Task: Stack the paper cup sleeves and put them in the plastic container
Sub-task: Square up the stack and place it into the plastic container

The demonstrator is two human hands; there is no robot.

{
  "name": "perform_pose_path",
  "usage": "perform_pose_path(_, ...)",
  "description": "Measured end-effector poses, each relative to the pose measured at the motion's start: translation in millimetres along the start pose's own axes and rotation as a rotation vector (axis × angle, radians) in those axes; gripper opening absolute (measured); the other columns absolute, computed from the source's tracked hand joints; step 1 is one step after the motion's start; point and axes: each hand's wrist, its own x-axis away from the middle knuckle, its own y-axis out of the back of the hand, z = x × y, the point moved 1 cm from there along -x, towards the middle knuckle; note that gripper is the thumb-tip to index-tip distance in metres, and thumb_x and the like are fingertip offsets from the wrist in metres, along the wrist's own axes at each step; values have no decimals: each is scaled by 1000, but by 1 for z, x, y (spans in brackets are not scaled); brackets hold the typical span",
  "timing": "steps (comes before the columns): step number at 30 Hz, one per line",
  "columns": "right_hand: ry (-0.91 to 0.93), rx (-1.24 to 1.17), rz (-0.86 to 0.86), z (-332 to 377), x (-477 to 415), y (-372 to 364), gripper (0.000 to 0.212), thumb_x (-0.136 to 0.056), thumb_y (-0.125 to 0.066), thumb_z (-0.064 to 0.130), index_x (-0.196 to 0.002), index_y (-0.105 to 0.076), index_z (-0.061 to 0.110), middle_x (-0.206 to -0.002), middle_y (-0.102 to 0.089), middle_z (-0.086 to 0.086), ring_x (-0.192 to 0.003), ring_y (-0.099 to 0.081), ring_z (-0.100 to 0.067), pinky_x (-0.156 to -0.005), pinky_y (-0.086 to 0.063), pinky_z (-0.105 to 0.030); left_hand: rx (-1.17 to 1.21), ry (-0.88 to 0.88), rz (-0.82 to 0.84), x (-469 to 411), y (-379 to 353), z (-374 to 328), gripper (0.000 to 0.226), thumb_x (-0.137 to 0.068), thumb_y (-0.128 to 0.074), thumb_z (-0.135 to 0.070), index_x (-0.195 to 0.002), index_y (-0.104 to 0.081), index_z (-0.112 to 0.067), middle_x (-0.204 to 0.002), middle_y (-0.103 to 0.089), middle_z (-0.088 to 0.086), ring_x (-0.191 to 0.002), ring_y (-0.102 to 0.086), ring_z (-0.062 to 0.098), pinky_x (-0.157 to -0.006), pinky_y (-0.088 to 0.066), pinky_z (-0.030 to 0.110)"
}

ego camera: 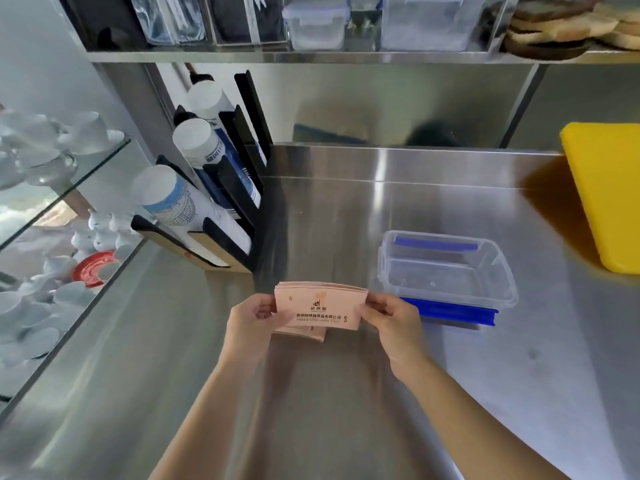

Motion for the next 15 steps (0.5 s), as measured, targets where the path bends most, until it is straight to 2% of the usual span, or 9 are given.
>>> perform_pose_path(2,-17,30,-14,-2,-2,-7,11,-80,-67,8,-84,-69,18,-83,-71,0,-79,-65,-13,-71,-52,-26,-6,22,-24,-3,4,2,15,-71,-74,-3,-83,-70,-11,-74,-72,4,-64,-62,13,-58,-45,19)
perform_pose_path(4,-34,40,-20,-4,-5,-15,10,-81,-67,8,-90,-70,6,-78,-70,-6,-66,-62,-13,-58,-49,-21,-9,67,-30,-8,10,2,9,-72,-73,-4,-76,-70,-12,-59,-71,-5,-51,-60,4,-48,-44,12)
perform_pose_path(6,-72,39,-6,-5,-8,-26,8,-80,-67,6,-87,-68,2,-69,-66,-5,-57,-57,-11,-46,-47,-14,-13,132,-9,-18,18,0,6,-74,-72,-3,-79,-72,-7,-49,-69,-9,-44,-59,3,-43,-44,10)
perform_pose_path(8,-134,28,17,-6,-11,-36,3,-81,-66,5,-78,-65,4,-65,-64,-4,-54,-55,-11,-45,-46,-13,-1,201,10,-26,24,-3,7,-75,-69,1,-82,-71,0,-42,-65,-7,-33,-53,1,-36,-41,9)
perform_pose_path(9,-153,33,24,-8,-13,-41,9,-81,-66,6,-72,-64,7,-64,-64,-5,-53,-55,-12,-47,-46,-16,-5,229,10,-31,27,-3,7,-76,-68,3,-83,-70,3,-41,-64,-6,-28,-49,1,-34,-39,9)
perform_pose_path(11,-183,62,32,-12,-16,-45,16,-80,-66,8,-66,-61,11,-62,-64,-6,-53,-55,-14,-51,-46,-21,-49,276,8,-36,28,0,12,-77,-68,1,-88,-69,6,-55,-66,5,-28,-49,1,-34,-39,8)
perform_pose_path(15,-244,155,29,-20,-23,-50,21,-81,-66,10,-61,-58,12,-59,-61,-7,-51,-54,-18,-58,-53,-33,-166,339,30,-48,27,11,22,-76,-72,-7,-94,-70,4,-77,-68,15,-48,-57,11,-37,-45,10)
